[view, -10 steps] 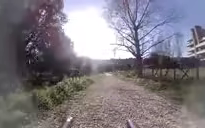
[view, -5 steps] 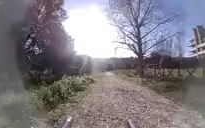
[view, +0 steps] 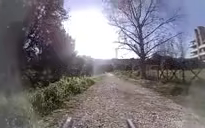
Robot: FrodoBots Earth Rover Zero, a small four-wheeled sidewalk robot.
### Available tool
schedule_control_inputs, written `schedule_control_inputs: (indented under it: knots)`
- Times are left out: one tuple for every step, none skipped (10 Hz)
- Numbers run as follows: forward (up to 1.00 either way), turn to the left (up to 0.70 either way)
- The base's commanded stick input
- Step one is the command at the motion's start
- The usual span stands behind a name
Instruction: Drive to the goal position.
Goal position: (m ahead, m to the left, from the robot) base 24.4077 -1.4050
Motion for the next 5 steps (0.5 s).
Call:
schedule_control_inputs:
  knots:
    - [0.5,0.0]
    - [0.5,0.0]
    - [0.5,0.0]
    - [0.5,0.0]
    - [0.5,0.0]
